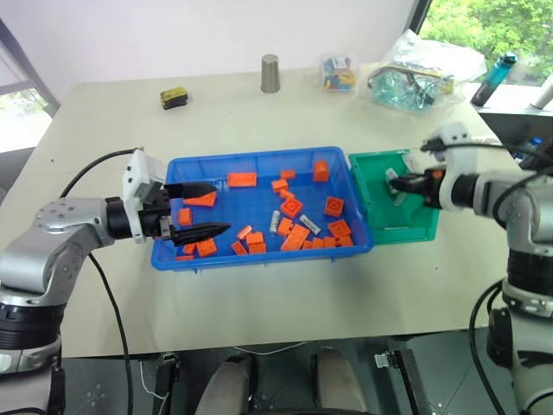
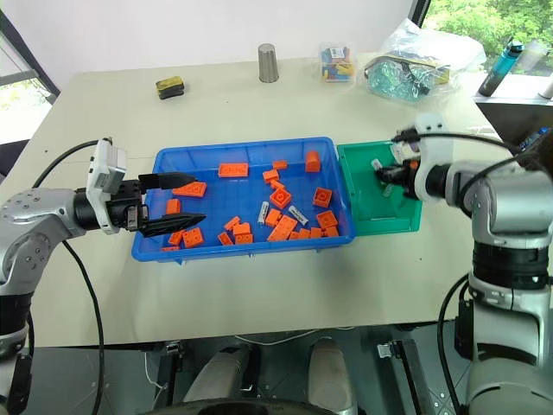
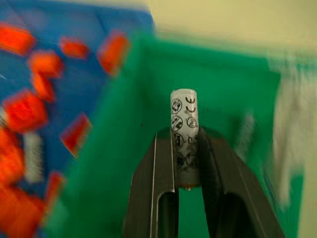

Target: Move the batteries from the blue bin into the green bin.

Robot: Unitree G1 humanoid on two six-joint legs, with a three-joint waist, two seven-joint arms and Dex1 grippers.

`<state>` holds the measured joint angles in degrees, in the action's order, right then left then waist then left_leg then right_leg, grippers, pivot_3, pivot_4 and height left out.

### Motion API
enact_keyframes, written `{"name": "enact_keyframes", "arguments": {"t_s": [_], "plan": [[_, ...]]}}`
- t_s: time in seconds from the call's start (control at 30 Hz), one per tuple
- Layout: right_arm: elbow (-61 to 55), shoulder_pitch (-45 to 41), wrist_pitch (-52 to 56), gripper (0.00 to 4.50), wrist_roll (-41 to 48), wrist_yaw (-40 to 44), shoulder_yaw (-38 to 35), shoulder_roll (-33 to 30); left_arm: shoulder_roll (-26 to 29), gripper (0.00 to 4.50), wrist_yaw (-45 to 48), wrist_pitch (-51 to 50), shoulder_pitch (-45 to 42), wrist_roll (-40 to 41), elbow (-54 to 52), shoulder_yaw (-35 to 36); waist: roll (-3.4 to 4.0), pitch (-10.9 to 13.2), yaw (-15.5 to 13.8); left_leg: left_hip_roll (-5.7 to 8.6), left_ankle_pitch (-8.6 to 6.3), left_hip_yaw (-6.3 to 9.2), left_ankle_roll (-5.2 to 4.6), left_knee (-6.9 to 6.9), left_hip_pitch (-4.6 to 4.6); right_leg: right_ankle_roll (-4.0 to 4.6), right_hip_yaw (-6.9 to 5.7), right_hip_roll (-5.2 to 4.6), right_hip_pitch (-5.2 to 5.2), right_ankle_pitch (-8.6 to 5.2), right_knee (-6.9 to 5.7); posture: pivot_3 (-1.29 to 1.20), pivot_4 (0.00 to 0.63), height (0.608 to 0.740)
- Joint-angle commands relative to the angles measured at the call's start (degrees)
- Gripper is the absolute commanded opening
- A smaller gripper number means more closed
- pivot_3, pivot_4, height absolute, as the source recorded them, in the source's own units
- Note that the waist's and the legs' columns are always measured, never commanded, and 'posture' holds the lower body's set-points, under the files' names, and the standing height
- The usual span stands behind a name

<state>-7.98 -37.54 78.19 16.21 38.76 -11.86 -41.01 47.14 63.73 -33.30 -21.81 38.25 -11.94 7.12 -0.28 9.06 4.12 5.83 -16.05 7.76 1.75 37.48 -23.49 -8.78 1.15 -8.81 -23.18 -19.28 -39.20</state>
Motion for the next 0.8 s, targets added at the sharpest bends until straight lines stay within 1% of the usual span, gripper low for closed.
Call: {"name": "enact_keyframes", "arguments": {"t_s": [0.03,0.07,0.13,0.23,0.33,0.4,0.47,0.63,0.7,0.73,0.8], "plan": [[-2.79,1.31,-3.64,2.04,0.24,-2.00,-0.73,-0.88,0.00,4.50,1.26,0.83,-2.11,-0.34,0.43,-0.60,0.00,0.00,-0.16,-0.01,0.00,0.02,0.00,0.01,0.00,0.00,-0.01,0.01,0.00,0.00,0.00,0.00,0.150,0.727],[-2.67,2.11,-5.97,2.46,-0.22,-1.86,0.57,-1.89,-0.16,4.50,1.32,0.72,-2.48,-0.42,0.53,-0.89,0.00,0.00,-0.18,0.00,0.00,0.03,0.00,0.04,0.00,0.00,-0.01,0.00,0.01,0.00,0.01,0.00,0.150,0.727],[-2.16,1.96,-9.45,3.55,-0.06,-1.03,1.86,-3.10,-0.38,4.50,1.45,0.76,-2.89,-0.62,0.65,-1.32,0.00,0.00,-0.21,0.03,-0.02,0.04,-0.03,0.12,0.00,0.00,-0.01,-0.01,0.03,0.00,0.02,0.00,0.150,0.727],[-2.24,-1.33,-16.01,3.55,0.62,3.29,5.91,-5.81,-0.35,4.50,1.79,0.85,-2.88,-0.93,0.61,-1.60,0.00,0.00,-0.28,0.04,-0.02,0.06,-0.04,0.23,-0.02,0.00,-0.02,-0.01,0.04,0.00,0.05,0.00,0.150,0.727],[-2.74,-6.42,-18.19,3.55,2.18,6.53,10.13,-5.53,-0.15,4.50,2.31,1.24,-2.42,-1.52,0.69,-1.57,0.01,0.01,-0.02,0.02,-0.03,0.06,-0.05,0.29,-0.03,0.00,-0.02,0.01,0.06,0.00,0.05,0.00,0.150,0.727],[-3.62,-9.44,-17.45,3.55,4.21,8.56,12.41,-3.95,-0.14,4.50,2.55,1.35,-2.20,-1.78,0.77,-1.44,0.01,0.01,-0.06,-0.08,-0.03,0.06,-0.04,0.29,-0.03,0.00,-0.03,0.10,0.05,0.00,0.06,0.00,0.150,0.727],[-2.77,-13.18,-18.87,3.55,5.00,10.65,17.46,-0.08,-0.16,4.50,2.62,1.38,-2.33,-1.99,0.95,-1.43,0.00,0.01,-0.09,-0.10,-0.03,0.10,-0.04,0.28,-0.03,0.00,-0.06,0.11,0.06,0.00,0.07,0.00,0.150,0.727],[4.93,-18.11,-27.72,3.55,0.62,15.40,29.00,6.63,-0.49,4.50,2.00,1.31,-2.99,-2.44,0.81,-1.41,-0.03,0.03,-0.38,-0.07,-0.03,0.16,-0.04,0.31,-0.05,0.00,-0.08,0.09,0.08,0.00,0.08,0.00,0.150,0.727],[8.85,-19.06,-32.28,4.08,-2.62,17.29,33.98,7.97,-0.40,4.50,1.72,0.99,-2.40,-2.22,-0.12,-1.02,-0.10,0.06,-0.64,0.06,-0.03,0.29,-0.05,0.42,-0.09,0.00,-0.12,0.02,0.12,0.00,0.07,0.00,0.150,0.727],[10.67,-19.47,-34.39,4.44,-4.32,18.06,36.18,8.54,-0.33,4.50,1.56,0.88,-1.92,-2.12,-0.65,-0.81,-0.10,0.06,-0.70,0.10,-0.03,0.33,-0.05,0.46,-0.10,0.00,-0.13,0.00,0.13,0.00,0.07,0.00,0.150,0.727],[14.04,-20.27,-37.30,4.47,-7.09,19.71,39.80,9.79,-0.24,4.50,1.13,0.70,-0.88,-2.01,-1.77,-0.50,-0.10,0.06,-0.66,0.12,-0.03,0.36,-0.05,0.48,-0.10,0.00,-0.13,0.00,0.14,0.00,0.06,0.00,0.150,0.727]]}}
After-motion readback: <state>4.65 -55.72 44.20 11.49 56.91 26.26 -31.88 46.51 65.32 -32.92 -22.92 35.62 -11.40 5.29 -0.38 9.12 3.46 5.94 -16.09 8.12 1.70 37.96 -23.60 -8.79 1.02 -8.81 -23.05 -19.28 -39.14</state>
